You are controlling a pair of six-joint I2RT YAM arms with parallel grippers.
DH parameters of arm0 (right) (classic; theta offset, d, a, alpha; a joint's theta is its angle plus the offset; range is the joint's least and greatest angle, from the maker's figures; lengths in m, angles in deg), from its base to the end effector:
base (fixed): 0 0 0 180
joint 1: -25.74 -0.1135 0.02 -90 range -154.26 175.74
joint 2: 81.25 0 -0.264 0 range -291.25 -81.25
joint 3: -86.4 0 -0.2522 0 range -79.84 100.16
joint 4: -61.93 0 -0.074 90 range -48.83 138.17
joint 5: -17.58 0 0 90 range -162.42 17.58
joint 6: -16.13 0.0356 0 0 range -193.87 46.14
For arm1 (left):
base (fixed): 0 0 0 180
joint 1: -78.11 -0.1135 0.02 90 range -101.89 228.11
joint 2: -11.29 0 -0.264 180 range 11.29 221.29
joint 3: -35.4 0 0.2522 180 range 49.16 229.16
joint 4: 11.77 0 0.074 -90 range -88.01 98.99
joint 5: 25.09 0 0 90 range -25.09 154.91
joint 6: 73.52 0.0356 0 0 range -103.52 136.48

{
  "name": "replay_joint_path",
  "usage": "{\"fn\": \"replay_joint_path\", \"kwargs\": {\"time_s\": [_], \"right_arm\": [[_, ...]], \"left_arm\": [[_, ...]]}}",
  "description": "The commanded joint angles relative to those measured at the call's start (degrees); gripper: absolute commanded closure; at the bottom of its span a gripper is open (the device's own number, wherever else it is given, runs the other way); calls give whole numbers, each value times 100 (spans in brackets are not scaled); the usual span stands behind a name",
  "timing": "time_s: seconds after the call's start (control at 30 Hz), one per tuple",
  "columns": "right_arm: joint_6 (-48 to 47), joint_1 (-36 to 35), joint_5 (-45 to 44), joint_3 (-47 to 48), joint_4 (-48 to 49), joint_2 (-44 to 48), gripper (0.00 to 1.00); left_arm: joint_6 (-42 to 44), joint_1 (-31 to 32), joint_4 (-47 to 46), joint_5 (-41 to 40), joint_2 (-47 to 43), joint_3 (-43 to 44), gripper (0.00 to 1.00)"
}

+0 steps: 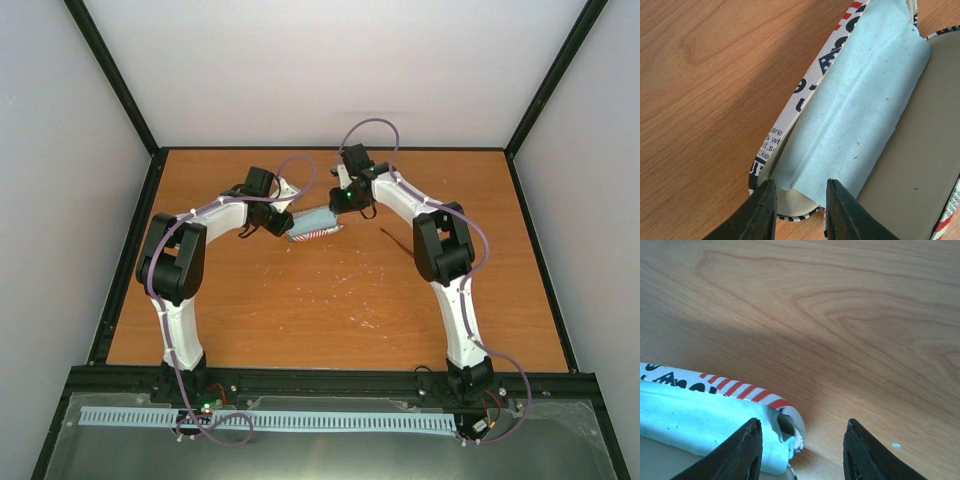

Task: Organize the sunglasses
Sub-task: Place the glasses cleaning cloth in the sunglasses case.

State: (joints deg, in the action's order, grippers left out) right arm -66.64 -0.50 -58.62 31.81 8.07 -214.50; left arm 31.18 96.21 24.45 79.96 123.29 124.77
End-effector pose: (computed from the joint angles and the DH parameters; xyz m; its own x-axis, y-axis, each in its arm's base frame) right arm 0.4467 0.2297 0.1758 -0.8503 -0.2829 -0.4439 -0.4272 0.8635 0.2680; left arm 0.3847 -0.1355 0.1685 -0.6783 0.4795 -0.5567 0.6201 0.7800 -0.0837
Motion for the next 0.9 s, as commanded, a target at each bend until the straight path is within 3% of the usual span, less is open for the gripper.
{"fn": "replay_joint_path", "kwargs": {"time_s": [0.0,0.37,0.6,0.77,0.87], "right_arm": [[61,77,-347,-149,143,507,56],[476,200,-962,-359,128,1258,50],[1730,1012,-1970,-791,-1606,1862,34],[2151,1690,-2175,-1616,-2170,2622,21],[2212,1927,-2169,-1847,-2521,2765,19]], "left_arm": [[-80,-44,-29,120,-103,272,69],[-217,-44,2,301,-372,252,63],[-199,-57,217,259,-377,637,62],[-195,-105,246,151,-262,1013,62],[-219,-135,281,158,-177,1209,62]]}}
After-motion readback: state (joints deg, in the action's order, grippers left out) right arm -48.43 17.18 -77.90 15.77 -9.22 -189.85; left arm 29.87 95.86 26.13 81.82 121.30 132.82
